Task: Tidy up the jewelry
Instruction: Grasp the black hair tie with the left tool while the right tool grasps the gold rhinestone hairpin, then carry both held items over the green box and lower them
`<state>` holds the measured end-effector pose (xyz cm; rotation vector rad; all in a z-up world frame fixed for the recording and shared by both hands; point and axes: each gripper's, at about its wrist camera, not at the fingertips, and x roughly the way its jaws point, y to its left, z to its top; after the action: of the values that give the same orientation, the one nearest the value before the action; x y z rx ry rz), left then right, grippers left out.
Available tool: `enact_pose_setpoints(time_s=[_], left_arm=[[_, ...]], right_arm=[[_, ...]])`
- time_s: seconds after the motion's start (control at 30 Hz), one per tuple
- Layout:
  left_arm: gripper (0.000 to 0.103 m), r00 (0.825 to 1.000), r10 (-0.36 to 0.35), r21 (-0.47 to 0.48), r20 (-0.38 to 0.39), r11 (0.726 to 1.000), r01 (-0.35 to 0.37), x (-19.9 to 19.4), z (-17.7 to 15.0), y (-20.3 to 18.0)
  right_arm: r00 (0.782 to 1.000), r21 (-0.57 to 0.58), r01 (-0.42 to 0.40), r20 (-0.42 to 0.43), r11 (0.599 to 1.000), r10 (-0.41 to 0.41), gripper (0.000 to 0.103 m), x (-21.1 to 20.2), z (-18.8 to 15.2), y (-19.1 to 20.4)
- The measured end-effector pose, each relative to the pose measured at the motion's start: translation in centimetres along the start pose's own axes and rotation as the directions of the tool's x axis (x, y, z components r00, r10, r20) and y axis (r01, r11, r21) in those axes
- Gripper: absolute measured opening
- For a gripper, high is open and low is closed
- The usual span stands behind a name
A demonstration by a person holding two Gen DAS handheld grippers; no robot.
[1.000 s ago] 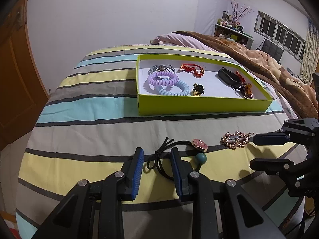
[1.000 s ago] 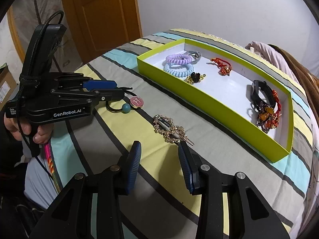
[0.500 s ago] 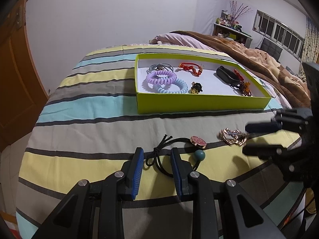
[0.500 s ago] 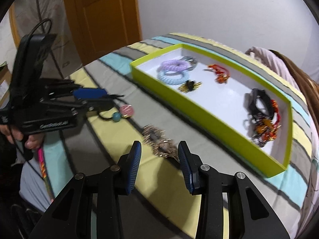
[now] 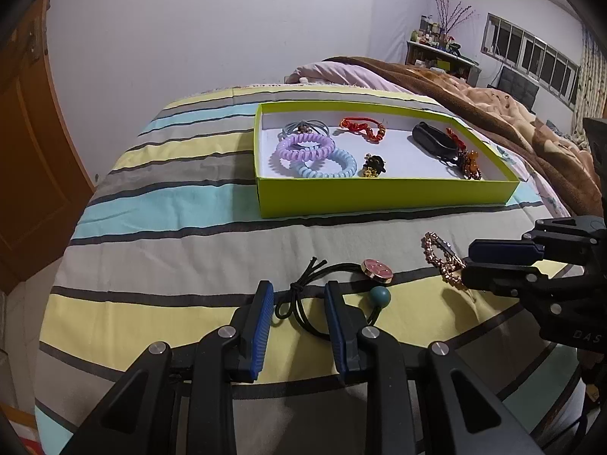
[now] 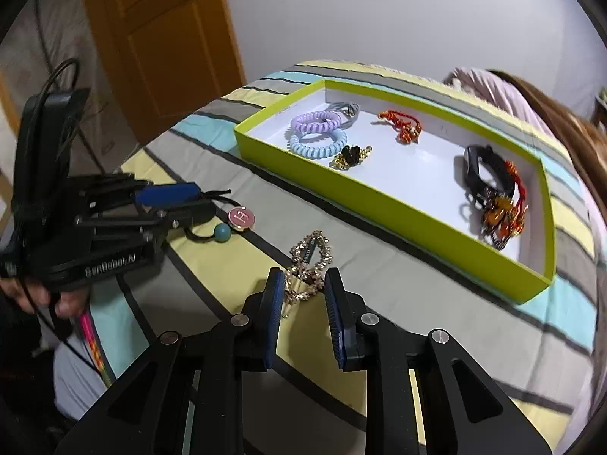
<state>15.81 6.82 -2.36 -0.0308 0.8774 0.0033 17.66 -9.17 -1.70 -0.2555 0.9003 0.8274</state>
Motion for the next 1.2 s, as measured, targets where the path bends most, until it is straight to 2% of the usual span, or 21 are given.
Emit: enact_pose_setpoints(time_s=[0.23, 0.33, 0.47, 0.53, 0.57, 0.7, 1.2], left_arm=[[0.027, 1.0, 0.005, 0.007, 0.002, 1.0, -0.005, 0.0, 0.0, -0.1], [0.027, 1.0, 0.007, 0.007, 0.002, 1.0, -0.007, 0.0, 0.0, -0.1], [0.025, 1.0, 0.018, 0.016, 0.003, 1.0, -0.018, 0.0, 0.1, -0.3], [0.008, 1.0, 0.017, 0.021, 0.004, 1.0, -0.017, 0.0, 0.1, -0.5], [0.006, 1.0, 0.015, 0.022, 0.005, 1.0, -0.015, 0.0, 0.1, -0.5], [0.005, 1.0, 0.013, 0.033, 0.013, 0.999, -0.014, -0.2, 0.0, -0.7], [0.005, 0.991, -0.094, 0.014, 0.094, 0.996, 0.093, -3.8, 0.2, -1.3]], right_arm=[[0.998, 0.012, 0.069, 0.001, 0.998, -0.069, 0.008, 0.7, 0.6, 0.7], [0.995, -0.018, 0.098, -0.008, 0.995, -0.099, 0.003, 0.8, 0.7, 1.3], [0.989, -0.072, 0.147, -0.007, 0.986, -0.148, 0.003, 0.8, 0.6, 2.3], [0.989, -0.073, 0.145, -0.005, 0.987, -0.146, 0.003, 0.7, 0.5, 2.4], [0.989, -0.073, 0.145, -0.003, 0.987, -0.145, 0.003, 0.6, 0.4, 2.4], [0.99, -0.054, 0.141, 0.011, 0.989, -0.14, 0.003, 0.0, 0.1, 2.3], [0.986, 0.05, 0.137, 0.092, 0.989, -0.142, 0.003, -4.1, -0.9, 0.9]])
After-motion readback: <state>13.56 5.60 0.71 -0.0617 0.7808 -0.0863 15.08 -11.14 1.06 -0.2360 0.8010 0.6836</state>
